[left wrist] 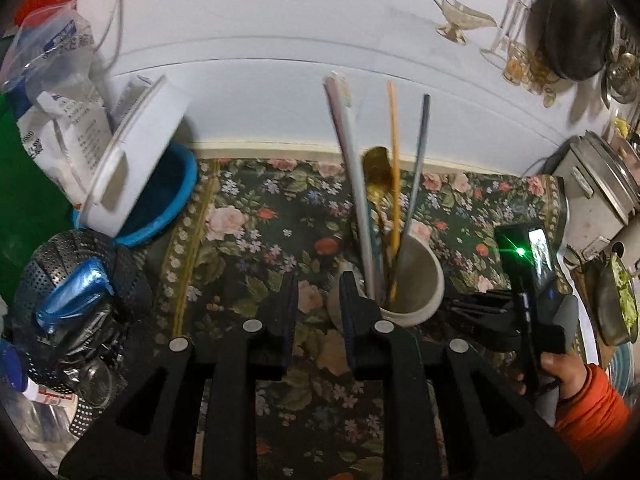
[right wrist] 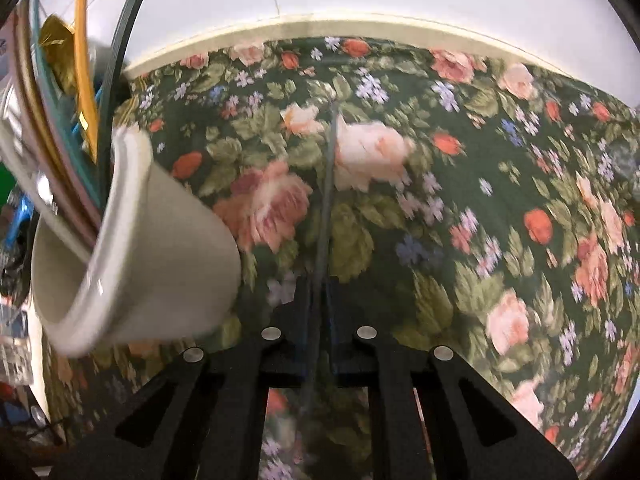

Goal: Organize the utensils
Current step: 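Grasp the last dark chopstick on the cloth with the right tool, then carry the dark chopstick over the white cup and drop it with the right tool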

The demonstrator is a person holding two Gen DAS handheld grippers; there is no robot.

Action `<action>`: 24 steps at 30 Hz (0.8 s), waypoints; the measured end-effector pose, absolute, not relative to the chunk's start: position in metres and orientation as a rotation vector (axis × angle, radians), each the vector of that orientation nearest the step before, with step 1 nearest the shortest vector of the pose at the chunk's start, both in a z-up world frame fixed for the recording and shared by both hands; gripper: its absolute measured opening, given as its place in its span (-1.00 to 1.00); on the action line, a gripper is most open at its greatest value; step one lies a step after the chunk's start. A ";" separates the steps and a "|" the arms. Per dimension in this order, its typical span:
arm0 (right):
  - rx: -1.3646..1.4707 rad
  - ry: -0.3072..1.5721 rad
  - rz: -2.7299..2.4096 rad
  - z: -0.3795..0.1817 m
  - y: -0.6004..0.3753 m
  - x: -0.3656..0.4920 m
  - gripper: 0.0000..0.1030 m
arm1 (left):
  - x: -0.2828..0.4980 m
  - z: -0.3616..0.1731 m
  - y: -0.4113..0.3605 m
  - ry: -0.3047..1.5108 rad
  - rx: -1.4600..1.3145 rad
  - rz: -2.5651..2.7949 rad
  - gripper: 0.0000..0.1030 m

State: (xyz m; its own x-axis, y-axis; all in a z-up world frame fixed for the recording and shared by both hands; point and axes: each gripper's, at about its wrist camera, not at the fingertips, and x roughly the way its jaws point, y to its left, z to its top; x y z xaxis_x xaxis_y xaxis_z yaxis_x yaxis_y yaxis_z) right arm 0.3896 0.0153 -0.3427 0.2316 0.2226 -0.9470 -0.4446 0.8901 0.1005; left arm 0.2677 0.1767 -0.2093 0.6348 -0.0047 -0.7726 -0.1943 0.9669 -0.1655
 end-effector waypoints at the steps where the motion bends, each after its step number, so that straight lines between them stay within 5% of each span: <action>1: -0.205 1.266 0.465 -0.344 0.009 0.385 -0.88 | 0.268 -0.210 0.173 0.882 -0.242 0.098 -0.63; 12: -0.115 1.307 0.443 -0.325 -0.062 0.350 -0.88 | 0.272 -0.214 0.125 0.921 -0.194 -0.006 -0.63; 24: 0.000 1.040 0.551 -0.224 -0.048 0.350 -0.88 | 0.253 -0.192 0.135 0.861 -0.220 0.066 -0.63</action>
